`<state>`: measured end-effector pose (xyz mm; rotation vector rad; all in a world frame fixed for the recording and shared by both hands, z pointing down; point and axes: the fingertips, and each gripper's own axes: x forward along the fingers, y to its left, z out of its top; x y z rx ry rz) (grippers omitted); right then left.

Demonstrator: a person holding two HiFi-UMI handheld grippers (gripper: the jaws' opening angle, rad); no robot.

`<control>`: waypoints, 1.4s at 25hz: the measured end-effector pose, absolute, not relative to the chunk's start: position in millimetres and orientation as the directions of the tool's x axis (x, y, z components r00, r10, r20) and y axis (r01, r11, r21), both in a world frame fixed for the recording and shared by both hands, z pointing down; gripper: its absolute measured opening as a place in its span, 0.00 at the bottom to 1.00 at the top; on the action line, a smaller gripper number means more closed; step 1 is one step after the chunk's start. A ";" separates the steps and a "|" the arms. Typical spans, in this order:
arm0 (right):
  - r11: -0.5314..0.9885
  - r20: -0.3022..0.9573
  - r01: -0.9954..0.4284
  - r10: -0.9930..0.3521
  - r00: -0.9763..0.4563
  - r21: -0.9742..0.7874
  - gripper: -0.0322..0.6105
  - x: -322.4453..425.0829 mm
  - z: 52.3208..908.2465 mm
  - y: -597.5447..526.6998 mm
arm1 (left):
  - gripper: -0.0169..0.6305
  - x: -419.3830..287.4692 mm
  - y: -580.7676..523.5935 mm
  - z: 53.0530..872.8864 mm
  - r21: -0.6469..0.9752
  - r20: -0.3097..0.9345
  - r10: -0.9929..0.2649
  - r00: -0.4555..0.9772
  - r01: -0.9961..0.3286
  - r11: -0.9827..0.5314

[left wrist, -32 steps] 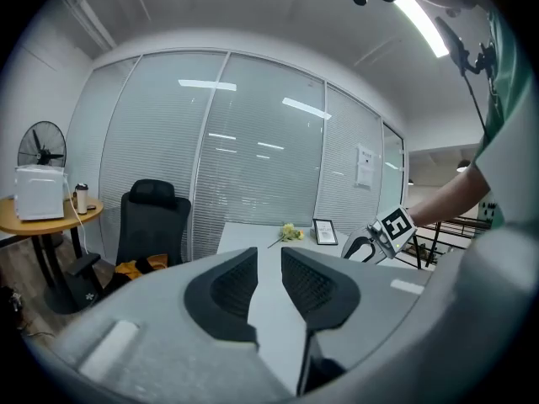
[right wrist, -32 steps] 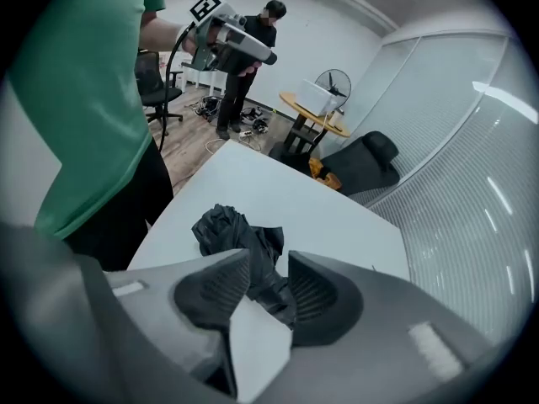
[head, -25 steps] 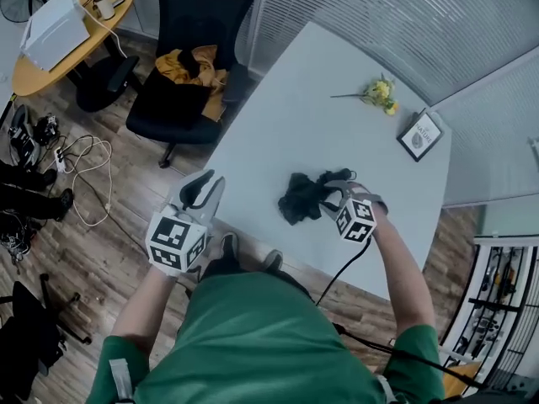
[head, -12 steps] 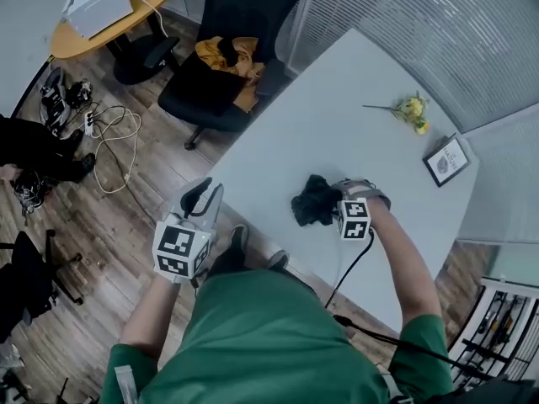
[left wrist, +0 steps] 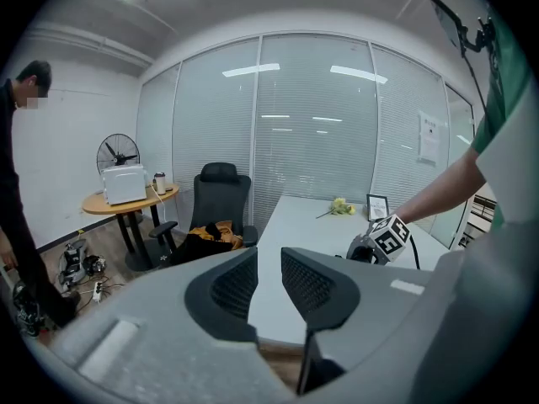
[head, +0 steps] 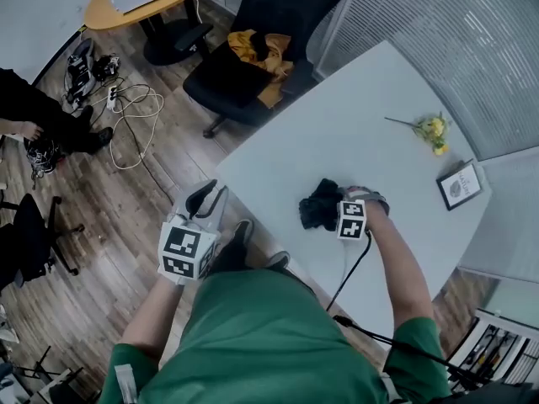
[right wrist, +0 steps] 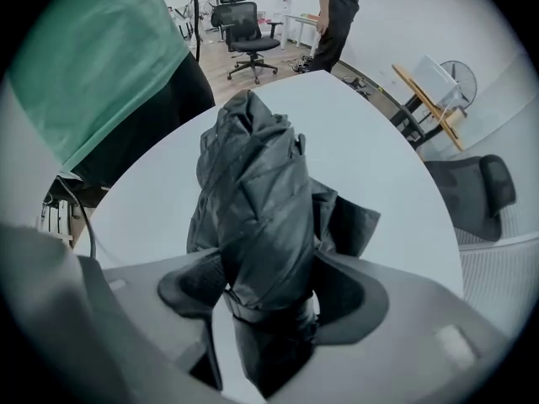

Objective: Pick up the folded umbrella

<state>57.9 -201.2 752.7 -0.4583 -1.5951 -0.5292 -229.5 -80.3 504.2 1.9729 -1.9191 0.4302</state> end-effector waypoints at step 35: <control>0.763 0.577 -0.544 -0.282 -0.767 -0.350 0.46 58.3 592.1 -180.0 | 0.17 -129.2 -171.2 483.0 0.125 0.374 -0.824 0.425 -0.904 -0.410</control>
